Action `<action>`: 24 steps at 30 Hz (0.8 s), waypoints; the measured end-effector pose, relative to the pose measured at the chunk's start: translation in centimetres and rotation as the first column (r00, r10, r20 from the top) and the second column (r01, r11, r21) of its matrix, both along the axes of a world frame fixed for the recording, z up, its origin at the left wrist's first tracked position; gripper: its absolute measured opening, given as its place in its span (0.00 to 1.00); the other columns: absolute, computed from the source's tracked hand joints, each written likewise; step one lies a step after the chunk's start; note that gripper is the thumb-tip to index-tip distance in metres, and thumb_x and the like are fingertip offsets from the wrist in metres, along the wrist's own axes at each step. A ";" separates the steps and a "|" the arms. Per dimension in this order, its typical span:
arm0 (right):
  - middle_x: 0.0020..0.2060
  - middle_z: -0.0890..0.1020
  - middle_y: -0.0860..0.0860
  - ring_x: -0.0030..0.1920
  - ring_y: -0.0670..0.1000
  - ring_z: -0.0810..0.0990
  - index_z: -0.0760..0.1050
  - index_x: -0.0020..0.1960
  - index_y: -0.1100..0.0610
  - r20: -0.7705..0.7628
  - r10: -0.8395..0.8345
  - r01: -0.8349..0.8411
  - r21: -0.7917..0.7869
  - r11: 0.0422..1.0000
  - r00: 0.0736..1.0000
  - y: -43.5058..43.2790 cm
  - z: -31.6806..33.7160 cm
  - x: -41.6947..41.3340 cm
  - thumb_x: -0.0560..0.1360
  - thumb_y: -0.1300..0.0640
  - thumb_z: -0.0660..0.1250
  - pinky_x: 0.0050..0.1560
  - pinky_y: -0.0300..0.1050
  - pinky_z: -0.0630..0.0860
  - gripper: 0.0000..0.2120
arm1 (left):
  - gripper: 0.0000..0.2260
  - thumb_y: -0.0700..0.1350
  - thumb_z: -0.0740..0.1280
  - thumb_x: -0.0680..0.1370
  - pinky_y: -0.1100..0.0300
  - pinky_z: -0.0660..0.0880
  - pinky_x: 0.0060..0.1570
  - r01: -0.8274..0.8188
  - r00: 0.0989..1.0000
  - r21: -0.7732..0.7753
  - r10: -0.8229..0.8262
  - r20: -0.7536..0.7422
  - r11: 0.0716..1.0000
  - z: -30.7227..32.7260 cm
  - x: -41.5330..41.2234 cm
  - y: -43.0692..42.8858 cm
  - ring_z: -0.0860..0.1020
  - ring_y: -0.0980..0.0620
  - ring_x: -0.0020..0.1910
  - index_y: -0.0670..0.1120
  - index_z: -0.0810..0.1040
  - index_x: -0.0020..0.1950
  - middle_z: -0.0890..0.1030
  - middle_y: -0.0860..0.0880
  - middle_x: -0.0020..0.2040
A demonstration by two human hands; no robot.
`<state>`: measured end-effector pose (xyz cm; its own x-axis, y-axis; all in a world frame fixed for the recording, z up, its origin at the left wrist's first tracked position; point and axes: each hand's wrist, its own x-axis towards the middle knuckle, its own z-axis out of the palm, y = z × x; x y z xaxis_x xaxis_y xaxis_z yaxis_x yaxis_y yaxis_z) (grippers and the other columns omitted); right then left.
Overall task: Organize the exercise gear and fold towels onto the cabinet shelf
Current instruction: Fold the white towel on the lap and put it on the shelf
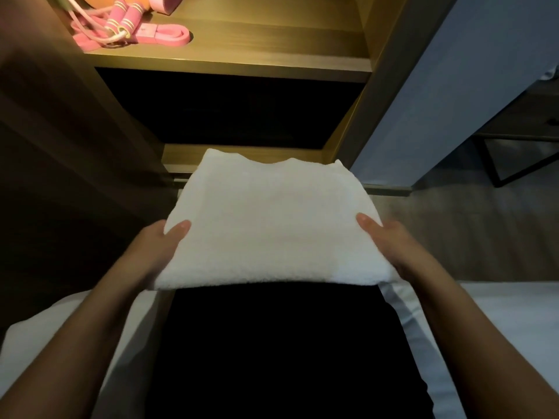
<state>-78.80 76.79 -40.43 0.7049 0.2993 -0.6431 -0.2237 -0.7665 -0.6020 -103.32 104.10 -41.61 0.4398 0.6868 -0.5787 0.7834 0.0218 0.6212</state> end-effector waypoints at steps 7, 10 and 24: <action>0.51 0.74 0.52 0.49 0.52 0.73 0.68 0.61 0.57 0.157 0.019 -0.009 -0.064 0.998 0.987 -1.4 -0.6 -1.6 0.79 0.40 0.59 0.47 0.47 0.69 0.22 | 0.15 0.57 0.60 0.80 0.55 0.70 0.38 -0.022 0.994 0.258 0.049 -0.100 0.966 -1.0 -1.7 -2.0 0.74 0.49 0.43 0.46 0.71 0.57 0.75 0.49 0.47; 0.42 0.75 0.49 0.45 0.52 0.74 0.69 0.53 0.55 0.322 0.054 -0.014 -0.126 0.992 0.945 -2.4 -0.6 -2.2 0.79 0.41 0.60 0.45 0.46 0.69 0.17 | 0.12 0.56 0.60 0.79 0.59 0.67 0.33 0.016 0.993 0.352 0.025 -0.112 0.936 -0.3 -2.1 -2.1 0.75 0.50 0.39 0.48 0.71 0.45 0.76 0.48 0.43; 0.43 0.75 0.46 0.42 0.45 0.74 0.71 0.54 0.54 0.189 -0.077 0.056 0.112 0.992 0.979 -1.7 1.2 -2.4 0.80 0.44 0.59 0.46 0.47 0.74 0.14 | 0.13 0.56 0.60 0.79 0.58 0.69 0.35 -0.192 0.980 0.168 0.179 0.092 0.967 0.6 -0.7 -3.1 0.75 0.50 0.42 0.47 0.74 0.44 0.77 0.47 0.43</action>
<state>-81.17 75.08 -39.24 0.8333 0.3063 -0.4602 -0.1439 -0.6836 -0.7156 -104.05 101.05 -41.01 0.3328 0.8480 -0.4125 0.7268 0.0480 0.6851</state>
